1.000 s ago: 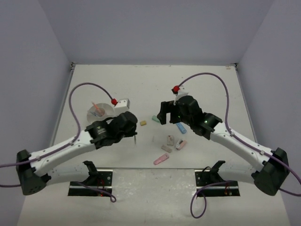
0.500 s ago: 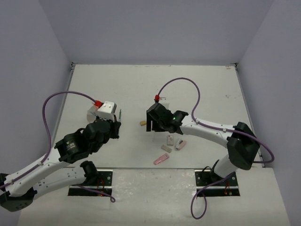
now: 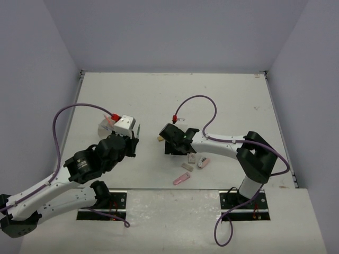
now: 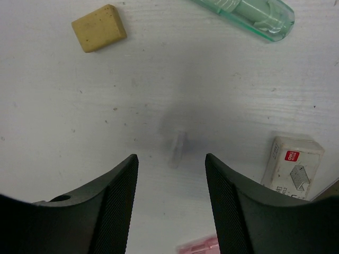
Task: Sort the stationery into containers
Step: Close the pen cap on the pen.
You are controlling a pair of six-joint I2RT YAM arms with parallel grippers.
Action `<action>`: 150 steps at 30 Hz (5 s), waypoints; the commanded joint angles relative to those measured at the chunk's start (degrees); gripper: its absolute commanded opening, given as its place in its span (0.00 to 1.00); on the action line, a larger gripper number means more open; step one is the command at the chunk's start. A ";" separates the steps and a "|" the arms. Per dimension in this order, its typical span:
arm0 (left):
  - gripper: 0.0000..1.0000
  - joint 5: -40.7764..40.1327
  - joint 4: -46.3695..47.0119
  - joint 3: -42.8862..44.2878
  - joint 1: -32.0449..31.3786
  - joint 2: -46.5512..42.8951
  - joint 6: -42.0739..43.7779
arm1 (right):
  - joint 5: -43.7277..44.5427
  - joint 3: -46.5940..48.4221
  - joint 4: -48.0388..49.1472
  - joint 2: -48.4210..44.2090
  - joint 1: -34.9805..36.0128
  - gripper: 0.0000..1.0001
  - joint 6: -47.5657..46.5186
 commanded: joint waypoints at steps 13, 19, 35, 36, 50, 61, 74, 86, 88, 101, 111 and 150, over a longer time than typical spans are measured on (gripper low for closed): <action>0.00 0.63 1.83 0.18 0.28 0.83 2.13 | 5.30 2.17 -0.99 3.96 1.09 0.37 5.21; 0.00 0.72 1.83 0.19 0.29 1.34 2.13 | 4.10 2.86 0.04 6.96 1.08 0.31 4.77; 0.00 1.07 1.81 0.17 0.30 1.68 2.13 | 3.61 2.19 1.78 5.14 1.71 0.00 3.03; 0.00 1.37 1.95 0.19 0.32 1.70 2.13 | 3.85 1.46 2.43 2.55 1.71 0.00 2.29; 0.00 33.22 44.01 -18.79 0.37 -12.24 -12.77 | -2.31 -18.60 42.70 -51.28 1.80 0.00 -19.78; 0.00 46.05 74.04 -28.65 0.28 -4.54 -21.87 | -23.28 -24.59 57.72 -55.24 1.86 0.00 -24.64; 0.00 47.74 76.10 -29.21 0.28 -3.62 -22.04 | -27.06 -23.67 55.77 -53.46 1.80 0.00 -26.22; 0.00 49.63 77.28 -29.26 0.15 -2.74 -21.56 | -26.24 -19.80 52.43 -51.70 1.88 0.00 -27.84; 0.00 49.59 77.41 -29.34 0.11 -3.12 -21.51 | -26.82 -19.12 52.08 -51.03 1.88 0.00 -28.17; 0.00 49.24 76.36 -28.91 0.06 -4.02 -21.03 | -27.74 -19.23 51.37 -50.47 1.93 0.00 -28.63; 0.00 49.31 74.68 -27.68 0.11 -4.04 -20.11 | -27.10 -18.46 49.84 -51.52 1.88 0.00 -28.96; 0.00 48.75 72.09 -25.76 0.02 -4.91 -19.11 | -29.12 -18.76 44.63 -51.40 1.82 0.00 -28.32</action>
